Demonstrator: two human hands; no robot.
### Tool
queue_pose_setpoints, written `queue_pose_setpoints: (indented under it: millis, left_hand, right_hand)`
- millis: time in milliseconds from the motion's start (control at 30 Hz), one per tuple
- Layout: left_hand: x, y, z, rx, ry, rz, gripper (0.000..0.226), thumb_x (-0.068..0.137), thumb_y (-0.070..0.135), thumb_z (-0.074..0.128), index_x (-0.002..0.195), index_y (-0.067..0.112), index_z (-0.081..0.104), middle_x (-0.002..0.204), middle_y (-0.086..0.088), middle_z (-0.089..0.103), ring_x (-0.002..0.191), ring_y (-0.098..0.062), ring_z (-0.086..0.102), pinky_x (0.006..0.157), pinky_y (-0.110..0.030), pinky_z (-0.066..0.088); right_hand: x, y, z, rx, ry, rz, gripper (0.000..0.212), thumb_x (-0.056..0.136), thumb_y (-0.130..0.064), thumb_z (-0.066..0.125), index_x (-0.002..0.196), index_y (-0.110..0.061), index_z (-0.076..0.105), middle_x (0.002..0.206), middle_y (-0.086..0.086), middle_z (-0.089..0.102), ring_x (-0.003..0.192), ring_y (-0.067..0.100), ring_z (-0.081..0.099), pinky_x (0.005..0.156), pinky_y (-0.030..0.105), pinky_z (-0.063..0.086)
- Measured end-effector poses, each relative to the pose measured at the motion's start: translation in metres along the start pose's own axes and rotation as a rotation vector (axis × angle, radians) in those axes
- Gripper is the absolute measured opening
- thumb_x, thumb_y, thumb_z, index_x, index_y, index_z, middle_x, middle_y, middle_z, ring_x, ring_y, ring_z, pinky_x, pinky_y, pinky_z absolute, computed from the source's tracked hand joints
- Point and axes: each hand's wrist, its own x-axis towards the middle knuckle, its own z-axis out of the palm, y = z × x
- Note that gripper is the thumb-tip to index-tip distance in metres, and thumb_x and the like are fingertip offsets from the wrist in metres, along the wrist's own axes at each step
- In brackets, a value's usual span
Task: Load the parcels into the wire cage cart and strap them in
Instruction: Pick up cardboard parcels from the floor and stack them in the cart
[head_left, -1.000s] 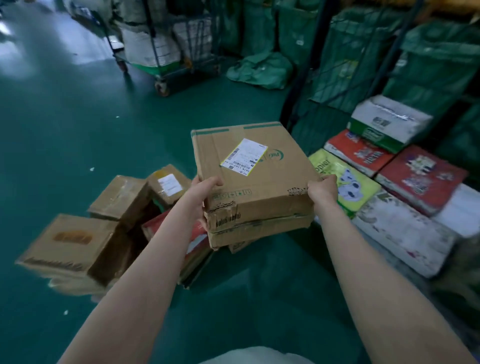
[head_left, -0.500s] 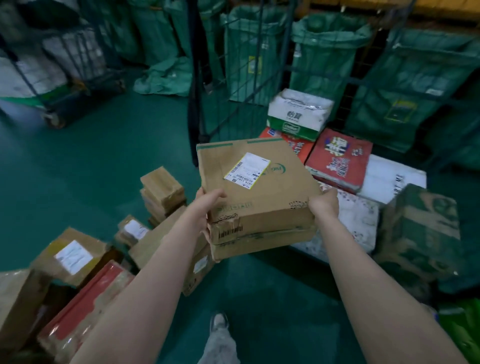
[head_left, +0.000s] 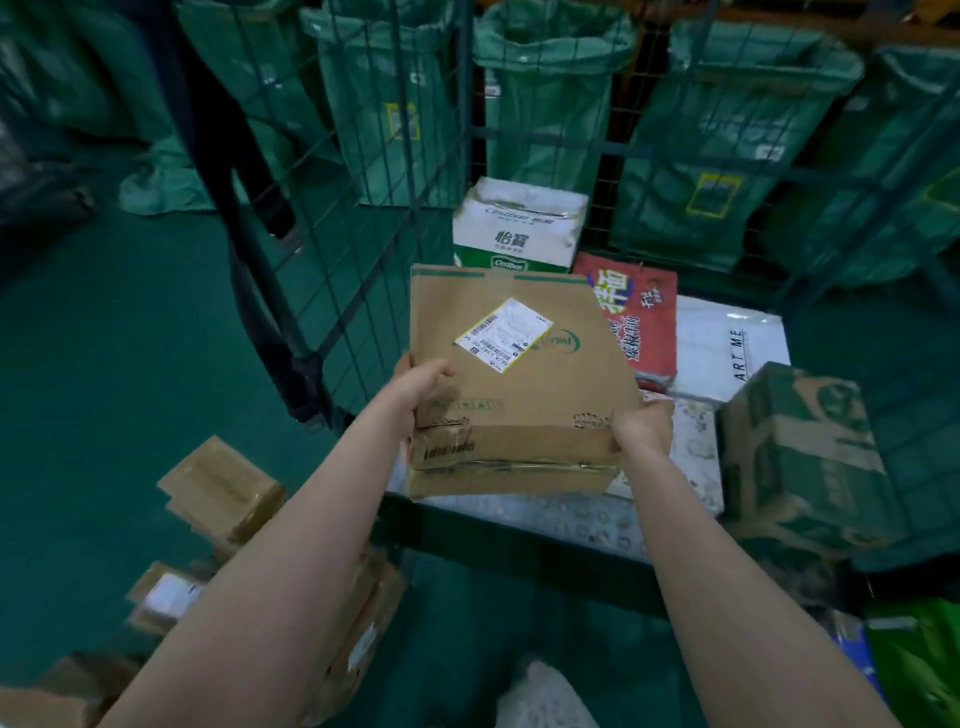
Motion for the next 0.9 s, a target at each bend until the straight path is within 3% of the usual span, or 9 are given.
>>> queue_pose_setpoints:
  millis: [167, 233, 300, 400, 500, 667, 767, 833, 900]
  left_hand:
    - [0.072, 0.043, 0.032, 0.000, 0.006, 0.034, 0.043, 0.089, 0.013, 0.054, 0.126, 0.026, 0.036, 0.094, -0.005, 0.056, 0.067, -0.018, 0.056, 0.062, -0.029, 0.046]
    - [0.101, 0.059, 0.049, -0.006, 0.033, 0.021, 0.041, 0.087, 0.014, 0.057, 0.120, 0.025, 0.036, 0.107, -0.008, 0.058, 0.078, -0.022, 0.060, 0.067, -0.032, 0.049]
    - [0.126, 0.073, 0.063, 0.018, 0.034, 0.011, 0.055, 0.081, 0.019, 0.062, 0.130, 0.021, 0.037, 0.125, -0.013, 0.054, 0.100, -0.030, 0.060, 0.080, -0.039, 0.053]
    - [0.162, 0.092, 0.086, 0.037, 0.038, 0.018, 0.059, 0.081, 0.021, 0.062, 0.135, 0.025, 0.036, 0.126, -0.011, 0.055, 0.110, -0.031, 0.057, 0.091, -0.042, 0.050]
    - [0.184, 0.106, 0.105, 0.044, 0.052, 0.014, 0.058, 0.086, 0.019, 0.059, 0.138, 0.025, 0.034, 0.118, -0.008, 0.056, 0.091, -0.026, 0.059, 0.070, -0.030, 0.049]
    - [0.219, 0.124, 0.130, 0.096, 0.041, -0.023, 0.047, 0.089, 0.016, 0.057, 0.132, 0.019, 0.037, 0.084, -0.002, 0.054, 0.069, -0.019, 0.054, 0.053, -0.027, 0.043]
    - [0.238, 0.136, 0.147, 0.135, 0.007, -0.030, 0.048, 0.089, 0.015, 0.056, 0.130, 0.027, 0.033, 0.083, -0.002, 0.052, 0.067, -0.018, 0.053, 0.048, -0.025, 0.040]
    - [0.256, 0.147, 0.162, 0.146, -0.020, -0.025, 0.045, 0.089, 0.015, 0.055, 0.129, 0.024, 0.036, 0.082, -0.002, 0.055, 0.065, -0.017, 0.054, 0.047, -0.023, 0.040]
    - [0.272, 0.156, 0.175, 0.169, -0.053, -0.020, 0.052, 0.088, 0.015, 0.057, 0.135, 0.020, 0.035, 0.094, -0.006, 0.058, 0.070, -0.018, 0.055, 0.050, -0.026, 0.042]
  right_hand:
    - [0.064, -0.036, 0.020, 0.046, 0.027, -0.017, 0.049, 0.089, -0.017, 0.057, 0.132, -0.001, 0.039, 0.132, 0.020, 0.051, 0.117, 0.036, 0.053, 0.095, 0.044, 0.046]
    - [0.097, -0.053, 0.025, 0.010, 0.023, -0.007, 0.049, 0.090, -0.015, 0.054, 0.133, 0.000, 0.038, 0.132, 0.021, 0.051, 0.117, 0.036, 0.053, 0.095, 0.045, 0.046]
    - [0.123, -0.068, 0.025, -0.020, 0.021, 0.018, 0.050, 0.092, -0.012, 0.051, 0.137, 0.000, 0.034, 0.133, 0.021, 0.049, 0.118, 0.037, 0.052, 0.094, 0.042, 0.045]
    - [0.164, -0.090, 0.024, -0.084, 0.020, 0.023, 0.047, 0.094, -0.009, 0.049, 0.137, 0.005, 0.034, 0.136, 0.022, 0.046, 0.122, 0.036, 0.049, 0.094, 0.040, 0.043]
    - [0.194, -0.102, 0.024, -0.132, -0.008, 0.031, 0.045, 0.092, -0.006, 0.051, 0.134, 0.006, 0.037, 0.137, 0.022, 0.045, 0.123, 0.036, 0.048, 0.095, 0.039, 0.043]
    - [0.228, -0.116, 0.025, -0.096, -0.008, 0.053, 0.049, 0.089, -0.005, 0.056, 0.134, 0.005, 0.036, 0.136, 0.021, 0.045, 0.123, 0.036, 0.047, 0.094, 0.041, 0.043]
    - [0.248, -0.125, 0.024, -0.070, 0.026, 0.087, 0.048, 0.091, -0.005, 0.052, 0.134, 0.004, 0.031, 0.137, 0.023, 0.043, 0.123, 0.038, 0.047, 0.096, 0.043, 0.042]
    - [0.266, -0.130, 0.023, -0.054, 0.042, 0.105, 0.046, 0.091, -0.003, 0.049, 0.133, 0.004, 0.031, 0.135, 0.023, 0.045, 0.121, 0.038, 0.047, 0.097, 0.045, 0.044]
    - [0.278, -0.135, 0.022, -0.044, 0.064, 0.130, 0.046, 0.090, -0.001, 0.049, 0.132, 0.005, 0.032, 0.133, 0.023, 0.046, 0.121, 0.039, 0.047, 0.096, 0.044, 0.044]
